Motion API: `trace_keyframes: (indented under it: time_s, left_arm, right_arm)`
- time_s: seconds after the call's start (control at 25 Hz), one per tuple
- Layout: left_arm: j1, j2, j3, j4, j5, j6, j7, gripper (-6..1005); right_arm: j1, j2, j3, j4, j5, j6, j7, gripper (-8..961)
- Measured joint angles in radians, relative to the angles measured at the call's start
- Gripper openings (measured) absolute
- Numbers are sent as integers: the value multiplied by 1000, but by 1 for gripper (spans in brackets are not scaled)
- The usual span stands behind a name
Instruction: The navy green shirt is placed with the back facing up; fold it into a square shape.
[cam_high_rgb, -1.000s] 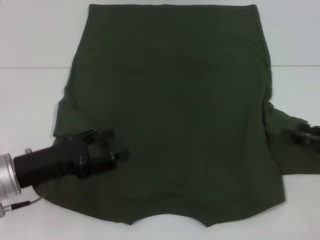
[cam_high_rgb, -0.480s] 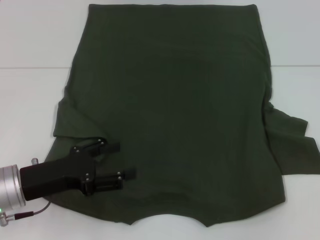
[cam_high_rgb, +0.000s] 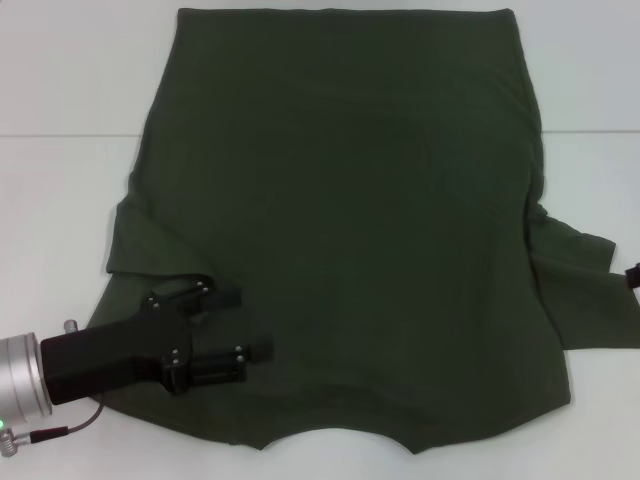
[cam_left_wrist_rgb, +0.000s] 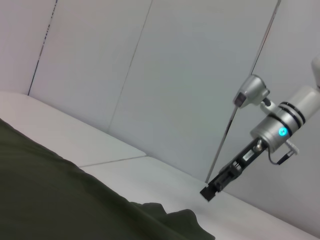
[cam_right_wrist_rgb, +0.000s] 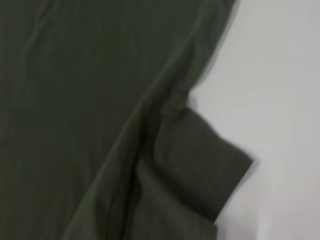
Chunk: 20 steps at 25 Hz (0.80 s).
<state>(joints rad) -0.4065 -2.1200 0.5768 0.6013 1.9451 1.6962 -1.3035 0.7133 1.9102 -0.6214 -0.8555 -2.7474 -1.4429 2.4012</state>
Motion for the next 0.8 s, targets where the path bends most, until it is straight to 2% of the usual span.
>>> trace_keyframes:
  time_s: [0.2,0.52,0.8]
  left_arm:
    - [2,0,-4,-1,0,0,0,940]
    - [2,0,-7,-2,0,0,0,939]
    - [2,0,-8,-2,0,0,0,939]
  right_arm:
    - [11,19,-43,56,0,68,-21,920]
    - [22,51,-85,62,-2,110,-29,918]
    - [25,56,-101,72,-5,130,-29,916]
